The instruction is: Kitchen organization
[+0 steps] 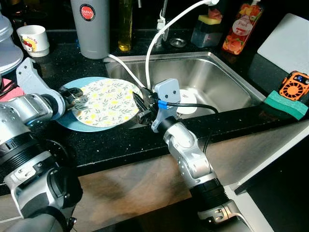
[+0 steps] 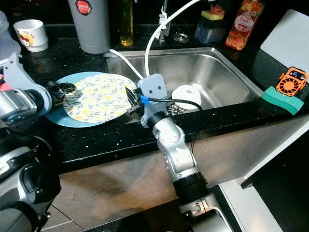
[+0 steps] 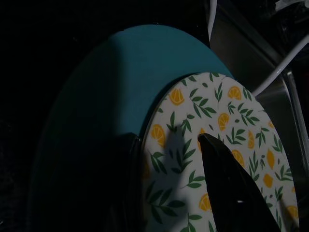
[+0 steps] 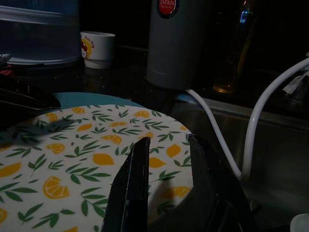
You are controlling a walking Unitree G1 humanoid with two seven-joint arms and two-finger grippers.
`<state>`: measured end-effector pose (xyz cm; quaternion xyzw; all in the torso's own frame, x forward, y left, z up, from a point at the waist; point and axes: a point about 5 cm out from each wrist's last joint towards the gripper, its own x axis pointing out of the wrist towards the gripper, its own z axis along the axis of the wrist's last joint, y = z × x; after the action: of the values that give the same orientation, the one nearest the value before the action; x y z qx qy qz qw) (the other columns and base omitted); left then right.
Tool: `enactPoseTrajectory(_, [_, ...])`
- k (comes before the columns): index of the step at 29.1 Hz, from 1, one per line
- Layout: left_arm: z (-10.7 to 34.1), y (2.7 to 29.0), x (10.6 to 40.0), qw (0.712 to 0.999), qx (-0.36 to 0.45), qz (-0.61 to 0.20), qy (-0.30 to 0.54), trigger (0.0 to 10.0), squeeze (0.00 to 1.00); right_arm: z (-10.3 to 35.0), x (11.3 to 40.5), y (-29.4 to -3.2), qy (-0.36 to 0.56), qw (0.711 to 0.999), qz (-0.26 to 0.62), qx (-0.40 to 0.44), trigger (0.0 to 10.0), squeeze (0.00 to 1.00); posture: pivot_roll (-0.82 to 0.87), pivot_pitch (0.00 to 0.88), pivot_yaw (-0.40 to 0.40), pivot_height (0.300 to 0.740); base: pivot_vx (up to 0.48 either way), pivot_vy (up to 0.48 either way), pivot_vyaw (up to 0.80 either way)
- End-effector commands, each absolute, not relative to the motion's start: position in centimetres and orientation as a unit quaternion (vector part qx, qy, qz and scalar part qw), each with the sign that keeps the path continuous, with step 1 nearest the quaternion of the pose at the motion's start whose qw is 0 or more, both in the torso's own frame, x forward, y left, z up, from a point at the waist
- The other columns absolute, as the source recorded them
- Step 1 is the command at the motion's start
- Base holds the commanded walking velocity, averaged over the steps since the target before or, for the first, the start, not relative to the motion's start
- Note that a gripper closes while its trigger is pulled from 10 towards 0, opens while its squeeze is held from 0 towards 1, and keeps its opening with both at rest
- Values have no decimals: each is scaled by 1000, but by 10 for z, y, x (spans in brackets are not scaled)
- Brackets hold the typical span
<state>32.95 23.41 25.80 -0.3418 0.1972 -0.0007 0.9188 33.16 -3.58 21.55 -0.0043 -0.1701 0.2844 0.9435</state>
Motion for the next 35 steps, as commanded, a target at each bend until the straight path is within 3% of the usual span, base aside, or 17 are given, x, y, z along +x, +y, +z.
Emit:
enactPoseTrajectory(1, [227,227,330,898,-356,13,260,10000,0,216,334,-39,-172,945,277,-5,10000,0,217,97,-64,740,0,0,0])
enactPoseTrajectory(4, [219,230,333,892,-368,40,259,10000,0,216,334,-39,-173,945,276,-5,10000,0,213,93,-64,740,0,0,0])
enactPoseTrajectory(5, [217,230,334,888,-381,43,256,0,0,216,334,-39,-173,945,277,-5,10000,0,213,93,-64,740,0,0,0])
enactPoseTrajectory(8, [214,229,336,882,-405,45,239,0,0,217,334,-39,-174,945,277,-5,10000,0,213,93,-64,740,0,0,0])
enactPoseTrajectory(12, [224,224,342,871,-468,9,151,0,0,217,335,-41,-175,945,276,-8,10000,0,200,83,-70,740,0,0,0])
enactPoseTrajectory(26, [271,216,344,872,-482,-66,46,0,0,218,336,-43,-177,946,272,-7,10000,0,197,74,-75,740,0,0,0])
enactPoseTrajectory(27, [277,221,343,891,-449,-57,34,10000,0,218,336,-43,-178,946,270,-6,10000,0,197,74,-75,740,0,0,0])
enactPoseTrajectory(31, [303,244,337,958,-288,9,-17,10000,0,220,340,-52,-181,951,251,0,10000,0,200,82,-73,740,0,0,0])
enactPoseTrajectory(35, [319,258,333,973,-222,51,-42,10000,0,222,345,-61,-182,957,227,4,10000,0,204,88,-72,740,0,0,0])
